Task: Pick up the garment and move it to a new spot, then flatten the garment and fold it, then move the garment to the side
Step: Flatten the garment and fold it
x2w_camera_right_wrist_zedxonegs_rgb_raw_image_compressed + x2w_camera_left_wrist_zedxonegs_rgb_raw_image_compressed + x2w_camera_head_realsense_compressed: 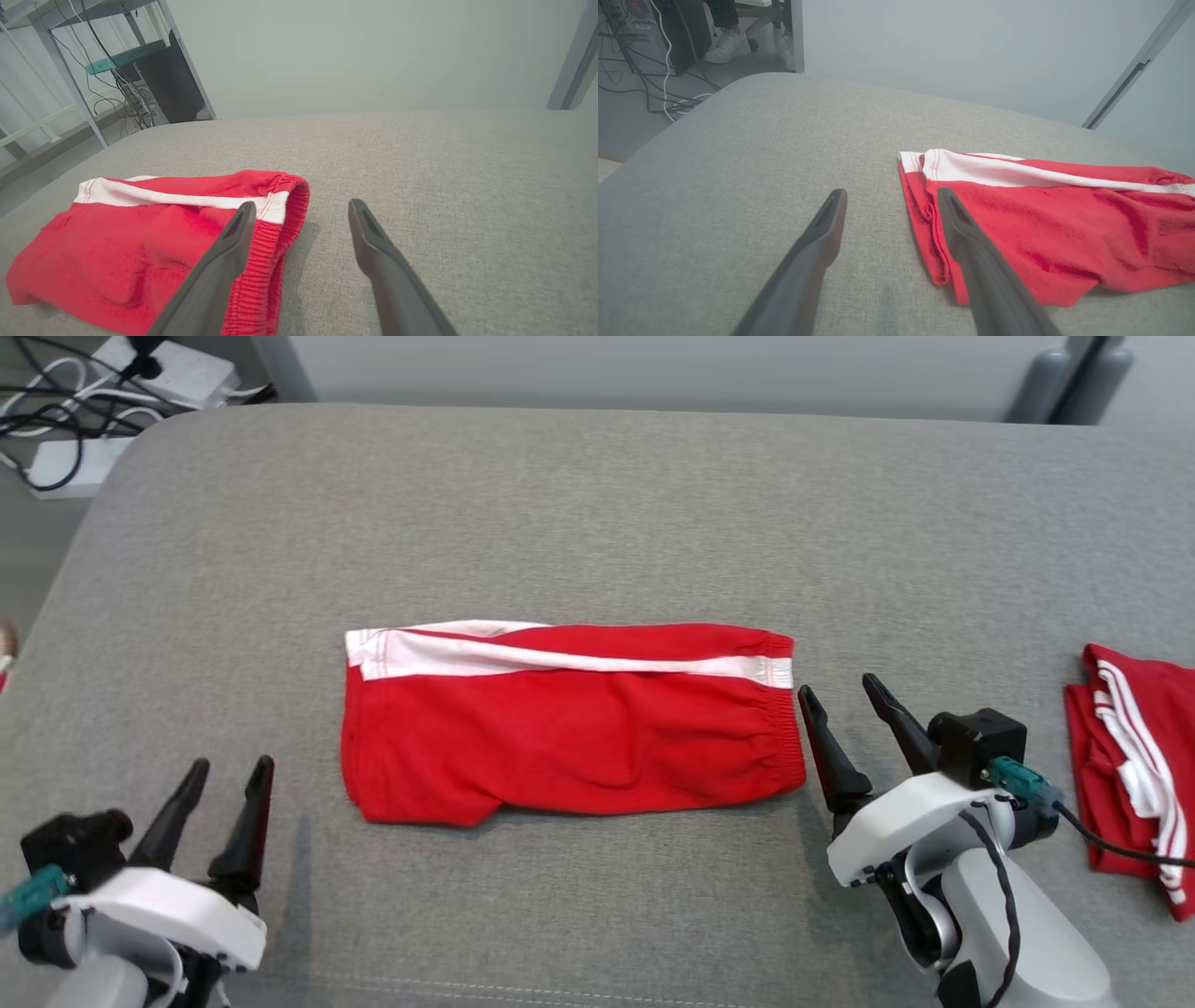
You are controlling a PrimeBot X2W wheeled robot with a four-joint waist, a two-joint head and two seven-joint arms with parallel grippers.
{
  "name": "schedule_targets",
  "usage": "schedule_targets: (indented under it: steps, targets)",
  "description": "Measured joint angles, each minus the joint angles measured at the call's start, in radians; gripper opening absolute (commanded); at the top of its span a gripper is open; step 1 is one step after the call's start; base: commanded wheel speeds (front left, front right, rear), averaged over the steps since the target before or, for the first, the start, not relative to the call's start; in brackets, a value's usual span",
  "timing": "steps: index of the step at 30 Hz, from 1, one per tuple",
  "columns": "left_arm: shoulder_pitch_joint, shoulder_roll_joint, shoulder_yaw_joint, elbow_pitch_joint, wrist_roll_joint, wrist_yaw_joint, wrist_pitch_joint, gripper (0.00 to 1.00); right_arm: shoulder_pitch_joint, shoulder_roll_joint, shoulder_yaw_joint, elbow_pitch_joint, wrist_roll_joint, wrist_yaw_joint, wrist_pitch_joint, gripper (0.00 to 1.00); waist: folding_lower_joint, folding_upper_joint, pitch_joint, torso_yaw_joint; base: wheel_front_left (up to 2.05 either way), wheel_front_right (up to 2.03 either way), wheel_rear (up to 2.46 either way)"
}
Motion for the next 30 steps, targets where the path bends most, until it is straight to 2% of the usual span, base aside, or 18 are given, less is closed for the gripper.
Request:
schedule_targets:
  steps: [3,11,25,26,27,28,29,30]
  targets:
    - [0.069,-0.035,0.034,-0.031,0.043,0.000,0.000,1.00,-0.057,-0.006,0.018,0.151,0.043,0.000,0.024,1.00,0.0000,0.0000,0.003,0.052,0.00,0.00,0.00]
    - [0.090,-0.032,0.048,-0.058,0.046,0.000,0.000,1.00,-0.112,-0.006,0.131,0.288,0.166,0.000,0.063,1.00,0.0000,0.0000,0.023,0.097,0.00,0.00,0.00]
    - [0.090,-0.030,0.027,-0.091,0.021,0.000,0.000,1.00,-0.228,-0.016,0.303,0.357,0.311,0.000,0.153,1.00,0.0000,0.0000,0.048,0.115,0.00,0.00,0.00]
    - [0.090,-0.030,0.025,-0.091,0.020,0.000,0.000,1.00,-0.234,-0.017,0.316,0.358,0.321,0.000,0.164,0.98,0.0000,0.0000,0.049,0.118,0.00,0.00,0.00]
    - [0.090,-0.029,0.022,-0.092,0.015,0.000,0.000,1.00,-0.239,-0.017,0.324,0.358,0.333,0.000,0.171,0.90,0.0000,0.0000,0.050,0.122,0.00,0.00,0.00]
    - [0.090,-0.028,0.019,-0.092,0.014,0.000,0.000,1.00,-0.242,-0.017,0.332,0.359,0.344,0.000,0.175,0.72,0.0000,0.0000,0.050,0.126,0.00,0.00,0.00]
    - [0.090,-0.027,0.017,-0.092,0.013,0.000,0.000,1.00,-0.248,-0.018,0.345,0.362,0.354,0.000,0.182,0.49,0.0000,0.0000,0.051,0.130,0.00,0.00,0.00]
    - [0.090,-0.027,0.014,-0.092,0.011,0.000,0.000,1.00,-0.253,-0.018,0.353,0.367,0.363,0.000,0.188,0.47,0.0000,0.0000,0.051,0.133,0.00,0.00,0.00]
